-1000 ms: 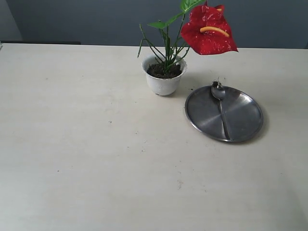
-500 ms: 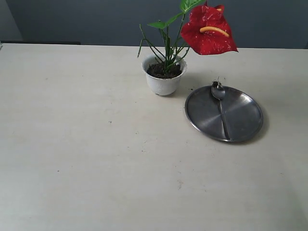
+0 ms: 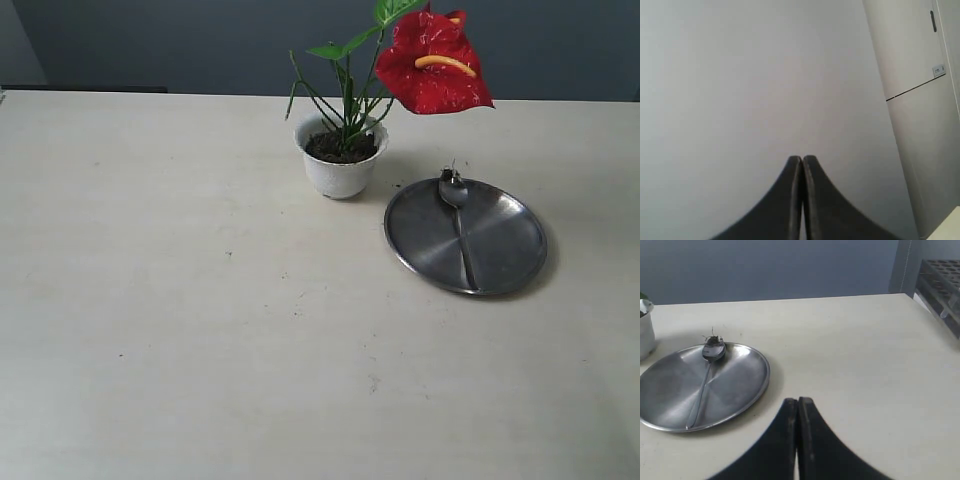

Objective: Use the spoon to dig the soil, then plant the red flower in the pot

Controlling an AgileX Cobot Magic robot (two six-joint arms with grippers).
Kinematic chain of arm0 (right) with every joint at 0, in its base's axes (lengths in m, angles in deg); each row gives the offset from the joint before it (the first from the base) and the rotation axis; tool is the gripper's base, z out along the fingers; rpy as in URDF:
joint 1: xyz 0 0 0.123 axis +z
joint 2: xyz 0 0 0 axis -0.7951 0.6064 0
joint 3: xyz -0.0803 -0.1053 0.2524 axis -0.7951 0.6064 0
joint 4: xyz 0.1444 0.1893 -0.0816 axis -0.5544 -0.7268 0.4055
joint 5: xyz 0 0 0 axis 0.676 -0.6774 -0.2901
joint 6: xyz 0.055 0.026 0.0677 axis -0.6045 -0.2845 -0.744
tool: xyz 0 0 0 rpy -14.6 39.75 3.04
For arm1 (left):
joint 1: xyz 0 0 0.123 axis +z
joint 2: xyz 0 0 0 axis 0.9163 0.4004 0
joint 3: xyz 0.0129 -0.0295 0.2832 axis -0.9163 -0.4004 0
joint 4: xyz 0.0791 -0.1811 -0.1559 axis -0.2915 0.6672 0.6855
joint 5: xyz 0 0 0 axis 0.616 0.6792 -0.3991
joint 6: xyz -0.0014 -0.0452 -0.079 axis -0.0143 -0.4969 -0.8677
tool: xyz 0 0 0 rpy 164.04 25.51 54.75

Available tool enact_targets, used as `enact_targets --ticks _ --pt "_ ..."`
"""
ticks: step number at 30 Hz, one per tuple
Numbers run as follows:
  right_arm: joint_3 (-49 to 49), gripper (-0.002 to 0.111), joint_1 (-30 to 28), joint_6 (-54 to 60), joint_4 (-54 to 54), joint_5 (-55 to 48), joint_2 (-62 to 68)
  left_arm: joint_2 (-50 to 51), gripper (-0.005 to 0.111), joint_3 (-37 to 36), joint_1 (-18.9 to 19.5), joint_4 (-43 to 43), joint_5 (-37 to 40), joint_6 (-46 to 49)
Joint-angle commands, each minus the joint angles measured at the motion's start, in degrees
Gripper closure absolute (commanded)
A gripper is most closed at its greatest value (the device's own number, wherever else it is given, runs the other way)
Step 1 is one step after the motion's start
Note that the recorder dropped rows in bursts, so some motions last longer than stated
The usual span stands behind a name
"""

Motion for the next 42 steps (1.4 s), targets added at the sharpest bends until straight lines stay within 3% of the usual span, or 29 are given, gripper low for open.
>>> enact_targets --ticks 1,13,25,33,42 --pt "0.1 0.109 -0.3 0.3 0.0 0.4 -0.2 -0.2 0.106 -0.2 0.1 0.5 3.0 0.2" --pt "0.1 0.109 -0.3 0.3 0.0 0.4 -0.2 -0.2 0.106 -5.1 0.1 0.5 19.3 -0.1" --pt "0.1 0.109 -0.3 0.3 0.0 0.4 -0.2 -7.2 0.106 -25.7 0.1 0.5 32.4 0.7" --pt "0.1 0.109 -0.3 0.3 0.0 0.4 -0.2 -16.3 0.106 -35.4 0.1 0.5 34.6 3.9" --pt "0.1 0.109 -0.3 0.3 0.0 0.4 -0.2 -21.7 0.106 -37.4 0.1 0.5 40.6 6.1"
